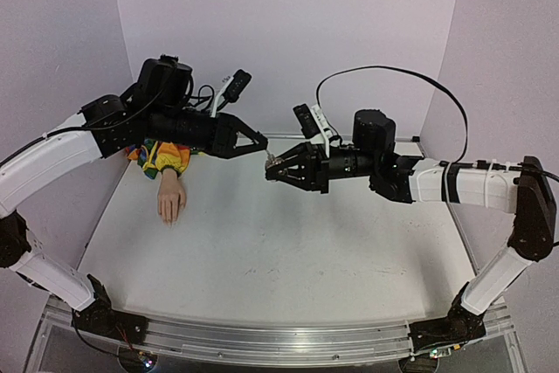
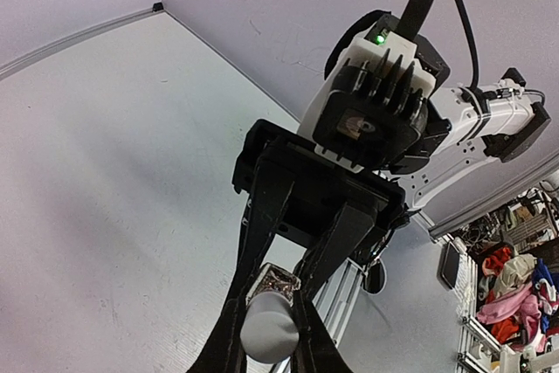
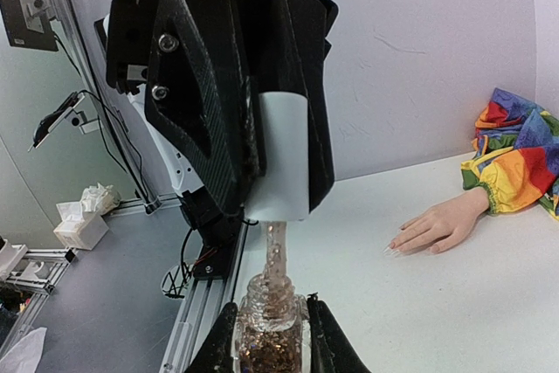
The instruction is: Paint the nails
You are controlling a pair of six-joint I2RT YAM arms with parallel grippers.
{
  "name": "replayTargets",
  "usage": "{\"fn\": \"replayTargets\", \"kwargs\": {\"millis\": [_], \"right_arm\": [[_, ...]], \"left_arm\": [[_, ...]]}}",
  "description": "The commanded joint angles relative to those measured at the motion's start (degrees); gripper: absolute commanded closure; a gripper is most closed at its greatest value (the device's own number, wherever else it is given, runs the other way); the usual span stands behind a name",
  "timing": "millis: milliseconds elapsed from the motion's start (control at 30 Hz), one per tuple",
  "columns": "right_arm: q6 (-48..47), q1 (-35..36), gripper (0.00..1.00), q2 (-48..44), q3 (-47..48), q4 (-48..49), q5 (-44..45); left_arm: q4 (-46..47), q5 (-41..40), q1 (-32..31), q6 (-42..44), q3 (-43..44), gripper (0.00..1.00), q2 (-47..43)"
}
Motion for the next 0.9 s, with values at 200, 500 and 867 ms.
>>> {"fn": "replayTargets", "kwargs": {"millis": [200,500,867], "right_arm": [[-0.6,0.1,1.00,-0.5,2.0,3.0,-1.6],[-0.5,0.1,1.00,-0.3,2.4,3.1,-1.8],[-0.4,0.0,1.00,-0.1,2.7,3.1,-2.0]], "left_arm": [[1.1,-1.1,0.6,1.2,1.3,1.00,-2.9],[1.0,-1.0,0.6,1.4,1.1,1.00,-3.3],[1.0,-0.9,0.9,1.9,1.3,1.00,-3.7]]}}
